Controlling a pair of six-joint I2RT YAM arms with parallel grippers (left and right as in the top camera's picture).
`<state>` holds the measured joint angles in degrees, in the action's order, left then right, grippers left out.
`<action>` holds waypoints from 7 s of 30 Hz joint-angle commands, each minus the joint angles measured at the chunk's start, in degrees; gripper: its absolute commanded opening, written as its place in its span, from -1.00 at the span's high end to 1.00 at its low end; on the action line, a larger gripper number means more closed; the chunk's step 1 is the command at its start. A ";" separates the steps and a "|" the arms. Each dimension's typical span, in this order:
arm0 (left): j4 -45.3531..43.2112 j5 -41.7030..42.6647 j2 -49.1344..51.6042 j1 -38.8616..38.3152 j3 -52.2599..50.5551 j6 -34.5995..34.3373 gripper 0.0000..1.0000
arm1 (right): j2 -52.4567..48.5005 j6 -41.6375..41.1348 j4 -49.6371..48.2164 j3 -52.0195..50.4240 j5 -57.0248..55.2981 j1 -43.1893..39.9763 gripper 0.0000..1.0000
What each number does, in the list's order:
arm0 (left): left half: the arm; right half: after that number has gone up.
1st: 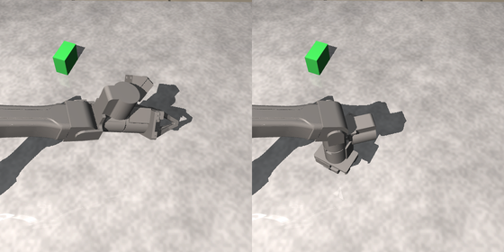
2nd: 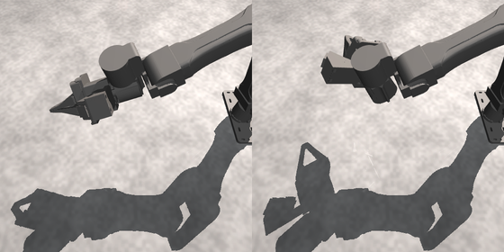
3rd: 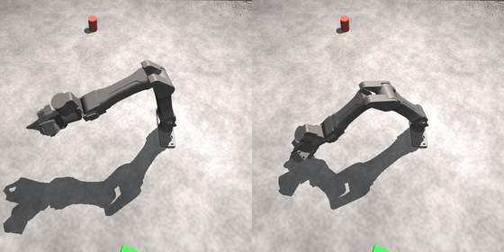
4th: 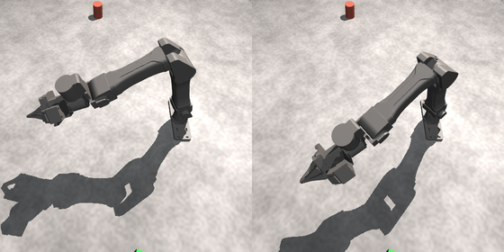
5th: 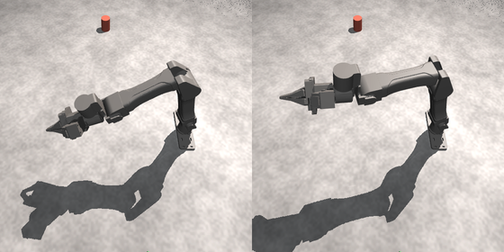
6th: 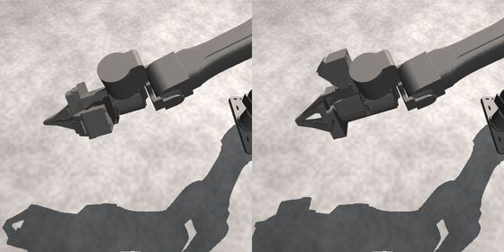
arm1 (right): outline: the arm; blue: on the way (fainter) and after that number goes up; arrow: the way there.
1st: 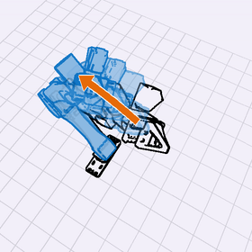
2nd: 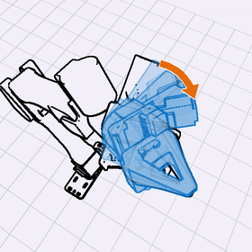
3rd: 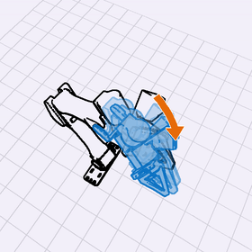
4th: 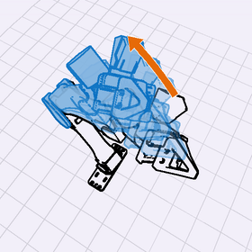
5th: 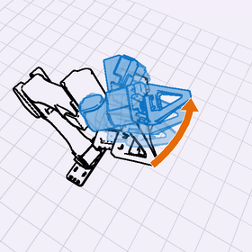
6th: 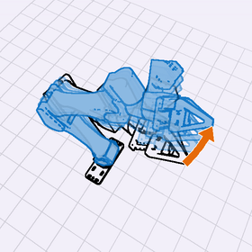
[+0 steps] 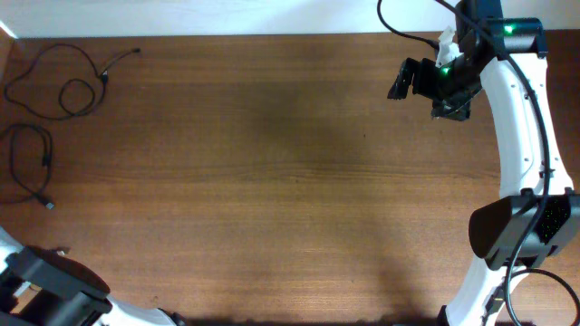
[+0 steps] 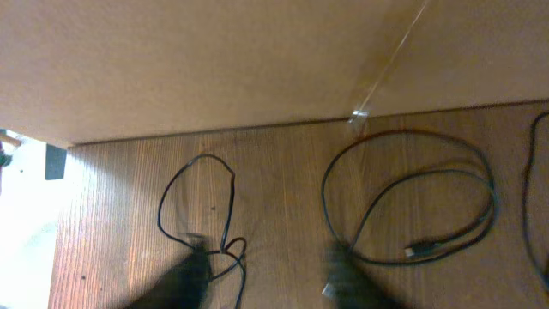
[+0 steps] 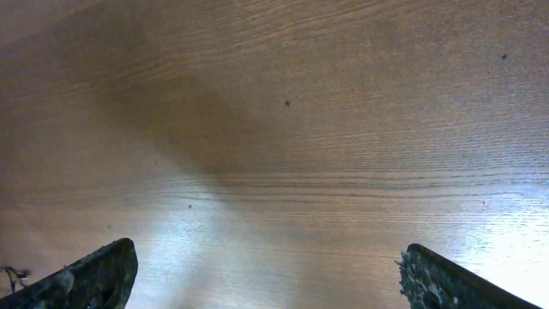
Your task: Untangle cables
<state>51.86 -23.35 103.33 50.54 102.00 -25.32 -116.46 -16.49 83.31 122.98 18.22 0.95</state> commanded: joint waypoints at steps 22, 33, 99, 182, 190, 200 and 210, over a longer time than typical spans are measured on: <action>-4.46 8.81 26.99 6.95 -0.96 8.44 1.00 | -0.28 -0.37 0.02 -0.11 -0.50 0.61 -0.97; 1.18 11.02 18.27 7.04 -0.13 4.94 1.00 | -0.28 -0.42 0.46 -0.11 -0.52 0.66 -0.97; 25.20 33.38 -14.43 -64.17 0.22 15.80 -0.98 | 42.97 8.57 14.01 -25.73 -3.50 2.40 -0.97; 25.20 33.38 -14.43 -64.17 0.22 15.80 -0.98 | 116.28 17.20 -79.56 -122.66 -6.71 -3.54 -0.97; 25.20 33.38 -14.43 -64.17 0.22 15.80 -0.98 | 116.28 20.81 -79.41 -122.66 -6.88 -3.54 -0.97; 25.20 33.38 -14.43 -64.17 0.22 15.80 -0.98 | 115.65 20.79 -79.38 -122.66 -6.84 -3.54 -0.97; 25.20 33.38 -14.43 -64.17 0.22 15.80 -0.98 | 115.32 20.55 -79.49 -122.66 -6.45 -3.54 -0.97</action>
<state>77.01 10.41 89.08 -13.50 102.10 -10.24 -1.34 4.05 3.27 0.62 11.86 -2.94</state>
